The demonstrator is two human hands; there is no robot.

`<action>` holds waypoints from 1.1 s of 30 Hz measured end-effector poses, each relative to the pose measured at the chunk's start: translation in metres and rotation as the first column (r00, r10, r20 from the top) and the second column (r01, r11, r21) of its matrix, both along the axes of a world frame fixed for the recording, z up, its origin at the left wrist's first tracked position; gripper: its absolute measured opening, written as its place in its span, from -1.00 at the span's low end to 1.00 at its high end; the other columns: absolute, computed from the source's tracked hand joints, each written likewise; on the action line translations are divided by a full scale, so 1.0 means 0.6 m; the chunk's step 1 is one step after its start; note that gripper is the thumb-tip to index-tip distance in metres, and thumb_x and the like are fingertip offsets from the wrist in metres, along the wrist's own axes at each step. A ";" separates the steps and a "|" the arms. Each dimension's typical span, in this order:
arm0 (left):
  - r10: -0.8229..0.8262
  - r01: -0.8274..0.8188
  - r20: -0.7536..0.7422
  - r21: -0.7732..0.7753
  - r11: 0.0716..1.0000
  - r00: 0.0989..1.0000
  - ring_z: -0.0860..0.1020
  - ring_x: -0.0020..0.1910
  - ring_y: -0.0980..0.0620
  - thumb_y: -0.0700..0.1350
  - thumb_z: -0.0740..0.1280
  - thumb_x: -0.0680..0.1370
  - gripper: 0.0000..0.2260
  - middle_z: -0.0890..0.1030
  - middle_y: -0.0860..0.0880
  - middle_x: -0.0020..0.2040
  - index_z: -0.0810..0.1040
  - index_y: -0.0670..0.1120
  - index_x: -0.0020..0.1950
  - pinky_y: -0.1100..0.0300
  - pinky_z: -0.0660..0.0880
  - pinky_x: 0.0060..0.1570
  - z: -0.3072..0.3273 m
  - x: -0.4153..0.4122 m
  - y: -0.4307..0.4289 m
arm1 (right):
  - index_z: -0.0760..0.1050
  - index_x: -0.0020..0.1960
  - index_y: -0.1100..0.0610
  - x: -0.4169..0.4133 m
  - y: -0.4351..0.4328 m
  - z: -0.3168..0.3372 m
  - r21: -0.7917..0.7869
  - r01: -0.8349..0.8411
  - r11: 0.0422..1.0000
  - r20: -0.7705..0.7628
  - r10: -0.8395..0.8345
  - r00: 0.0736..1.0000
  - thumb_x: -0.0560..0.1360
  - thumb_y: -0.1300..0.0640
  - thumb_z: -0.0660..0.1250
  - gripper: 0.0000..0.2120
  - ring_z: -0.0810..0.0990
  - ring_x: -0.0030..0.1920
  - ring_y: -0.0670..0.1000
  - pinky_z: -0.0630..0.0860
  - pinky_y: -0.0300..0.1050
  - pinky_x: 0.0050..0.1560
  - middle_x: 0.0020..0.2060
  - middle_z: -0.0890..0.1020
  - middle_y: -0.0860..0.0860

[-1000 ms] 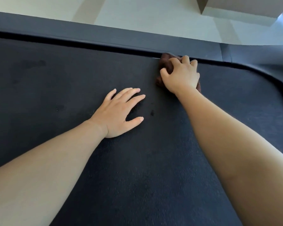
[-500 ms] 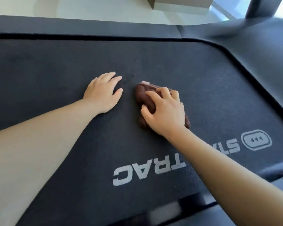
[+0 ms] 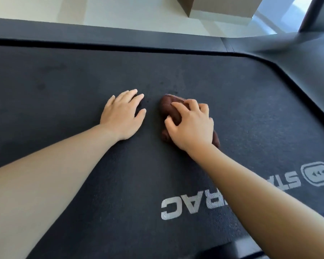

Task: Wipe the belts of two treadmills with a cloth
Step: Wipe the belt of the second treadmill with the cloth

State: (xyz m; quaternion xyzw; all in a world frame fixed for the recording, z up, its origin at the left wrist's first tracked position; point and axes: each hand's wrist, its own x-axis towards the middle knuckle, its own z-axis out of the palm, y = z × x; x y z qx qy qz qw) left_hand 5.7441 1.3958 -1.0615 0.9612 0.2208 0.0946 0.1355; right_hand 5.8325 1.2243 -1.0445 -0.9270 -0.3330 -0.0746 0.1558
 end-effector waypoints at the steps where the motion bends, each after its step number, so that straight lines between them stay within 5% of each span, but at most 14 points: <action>1: 0.024 -0.024 -0.015 -0.006 1.000 1.000 0.07 0.51 0.03 0.08 0.08 0.60 -0.53 0.16 0.01 0.53 0.20 0.00 0.50 -0.04 -0.03 0.45 0.001 0.017 0.010 | 0.46 0.23 -0.14 0.026 0.023 -0.001 0.001 0.007 1.000 -0.001 -0.007 1.000 0.45 -0.21 0.14 -0.60 0.28 0.25 0.12 0.35 0.13 0.07 0.26 0.42 -0.04; 17: 0.118 -0.118 -0.020 -0.001 0.993 0.993 0.00 0.51 0.11 0.09 0.06 0.59 -0.53 0.10 0.09 0.54 0.15 0.08 0.50 0.02 -0.09 0.47 0.001 0.090 0.065 | 0.45 0.23 -0.03 0.318 0.293 0.008 -0.002 -0.029 1.000 -0.019 0.029 0.999 0.43 -0.20 0.11 -0.55 0.30 0.22 0.18 0.30 0.11 -0.02 0.19 0.43 0.06; 24: 0.121 -0.121 0.000 0.001 0.993 0.993 0.02 0.51 0.09 0.10 0.07 0.58 -0.53 0.12 0.07 0.53 0.18 0.07 0.49 -0.03 -0.07 0.45 -0.007 0.094 0.070 | 0.44 0.26 -0.05 0.237 0.212 0.008 -0.054 -0.069 0.996 -0.003 0.069 0.998 0.46 -0.19 0.10 -0.56 0.29 0.23 0.17 0.36 0.12 0.03 0.23 0.41 0.04; 33: 0.010 -0.011 -0.015 -0.029 1.000 1.000 0.06 0.51 -0.01 0.04 0.06 0.61 -0.54 0.15 -0.03 0.53 0.19 -0.05 0.49 -0.04 -0.02 0.46 0.003 0.030 0.054 | 0.47 0.23 -0.10 -0.028 0.038 0.005 -0.015 -0.007 1.000 0.029 0.008 1.000 0.45 -0.19 0.15 -0.60 0.31 0.22 0.14 0.43 0.12 0.02 0.22 0.45 -0.02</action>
